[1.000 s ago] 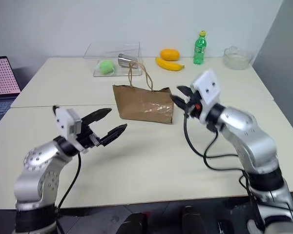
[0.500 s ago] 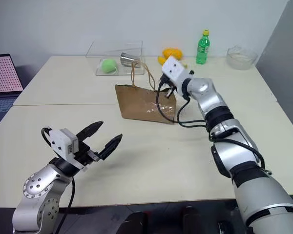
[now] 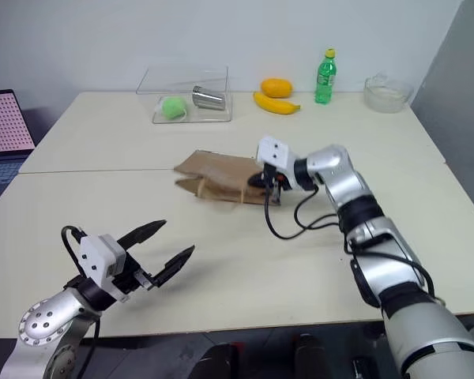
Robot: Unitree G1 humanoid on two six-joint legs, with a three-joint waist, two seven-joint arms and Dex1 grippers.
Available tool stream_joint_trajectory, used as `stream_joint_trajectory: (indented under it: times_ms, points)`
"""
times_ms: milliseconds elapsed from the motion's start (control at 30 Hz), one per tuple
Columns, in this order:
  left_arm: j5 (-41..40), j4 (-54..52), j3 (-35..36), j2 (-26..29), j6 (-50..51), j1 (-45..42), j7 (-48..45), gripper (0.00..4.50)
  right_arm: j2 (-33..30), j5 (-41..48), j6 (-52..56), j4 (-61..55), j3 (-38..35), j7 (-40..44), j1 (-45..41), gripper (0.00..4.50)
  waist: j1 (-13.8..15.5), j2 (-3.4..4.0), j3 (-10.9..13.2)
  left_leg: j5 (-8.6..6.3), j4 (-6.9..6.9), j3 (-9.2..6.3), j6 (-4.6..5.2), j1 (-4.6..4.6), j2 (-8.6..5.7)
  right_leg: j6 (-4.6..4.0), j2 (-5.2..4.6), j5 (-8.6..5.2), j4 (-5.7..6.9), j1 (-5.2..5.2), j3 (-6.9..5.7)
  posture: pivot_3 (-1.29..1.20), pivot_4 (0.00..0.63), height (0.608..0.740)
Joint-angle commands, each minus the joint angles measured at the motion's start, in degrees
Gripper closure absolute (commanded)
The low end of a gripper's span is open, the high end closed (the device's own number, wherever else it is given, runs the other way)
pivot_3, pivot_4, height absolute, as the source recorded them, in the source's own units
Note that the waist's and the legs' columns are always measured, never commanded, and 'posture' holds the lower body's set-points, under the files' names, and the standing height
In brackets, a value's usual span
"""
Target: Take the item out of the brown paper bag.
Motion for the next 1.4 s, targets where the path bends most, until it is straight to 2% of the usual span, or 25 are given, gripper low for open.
stream_joint_trajectory:
  times_ms: [33,200,233,300,400,633,767,933,1133,1400]
  points:
    - [-0.4,-1.4,2.4,2.0,-3.1,2.4,-2.2,0.31,-1.0,-0.1,4.2,-11.5,1.3,0.2,4.3,4.46,0.0,0.00,0.0,0.00,0.00,-0.01,0.00,0.01,0.01,0.00,0.01,0.00,0.00,0.00,-0.01,0.00,0.150,0.740]
    - [-0.5,-0.5,4.3,4.4,-6.5,4.8,-5.3,0.31,-2.1,2.3,8.9,-22.5,-0.9,-1.8,8.4,4.46,0.0,0.02,0.0,0.00,-0.01,0.01,0.00,0.00,0.01,0.00,0.01,-0.01,0.00,0.00,-0.01,0.00,0.150,0.740]
    - [-0.5,0.4,4.6,5.1,-7.1,4.5,-5.9,0.16,-2.4,3.6,10.4,-25.7,-1.9,-2.1,9.4,4.49,0.0,0.02,0.0,0.00,-0.01,0.00,0.00,0.00,0.01,0.00,0.01,-0.01,-0.01,0.00,-0.01,0.00,0.150,0.740]
    - [-0.6,3.0,4.9,6.3,-7.8,2.3,-6.6,0.16,-3.2,6.6,14.4,-33.0,-3.5,-2.2,12.1,4.49,0.1,0.02,0.0,0.00,-0.01,-0.05,0.00,-0.01,0.02,0.00,0.01,-0.01,-0.01,0.01,-0.06,0.00,0.150,0.740]
    - [1.0,8.5,2.9,8.8,-11.4,-3.3,-9.6,0.00,-4.7,9.7,19.6,-44.9,-5.0,-4.7,19.1,3.90,0.8,-0.01,0.0,0.00,-0.01,-0.10,0.00,-0.02,0.01,0.01,0.01,-0.02,-0.06,0.05,-0.12,0.00,0.150,0.740]
    - [6.1,26.8,-3.9,13.2,-24.8,-18.2,-18.6,0.00,-5.4,16.1,35.7,-66.5,-7.8,-14.9,33.9,1.53,1.1,-0.01,0.0,0.00,-0.01,-0.04,0.00,-0.02,0.03,0.01,0.03,-0.02,-0.04,0.01,-0.09,0.00,0.150,0.740]
    - [7.3,37.0,-6.7,14.8,-30.9,-27.1,-23.1,0.00,-8.9,18.9,39.7,-73.4,-8.3,-16.9,40.4,1.53,1.1,-0.01,0.0,0.00,-0.02,-0.05,0.00,-0.02,0.01,0.01,0.02,-0.02,-0.04,0.02,-0.11,0.00,0.150,0.740]
    - [8.8,46.6,-9.8,14.8,-36.9,-35.0,-26.5,0.00,-10.5,19.9,41.0,-75.5,-8.2,-20.3,42.7,1.53,0.8,-0.02,0.0,0.00,0.00,-0.02,0.00,-0.01,0.01,0.02,0.02,-0.02,-0.03,0.03,-0.10,0.00,0.150,0.740]
    - [9.1,48.4,-14.0,13.2,-40.9,-37.2,-28.8,0.00,-11.3,21.0,41.0,-76.2,-7.9,-22.8,43.5,1.53,0.4,-0.02,0.0,0.00,-0.01,-0.07,0.01,-0.03,0.02,0.02,0.02,-0.02,-0.04,0.03,-0.11,0.00,0.150,0.740]
    - [10.7,52.1,-17.5,12.5,-45.9,-38.0,-29.6,0.00,-14.5,24.7,41.4,-77.8,-7.9,-21.9,44.6,1.53,0.4,-0.02,0.0,0.00,-0.01,-0.09,0.01,-0.03,0.02,0.02,0.03,-0.03,-0.03,0.04,-0.12,0.00,0.150,0.740]
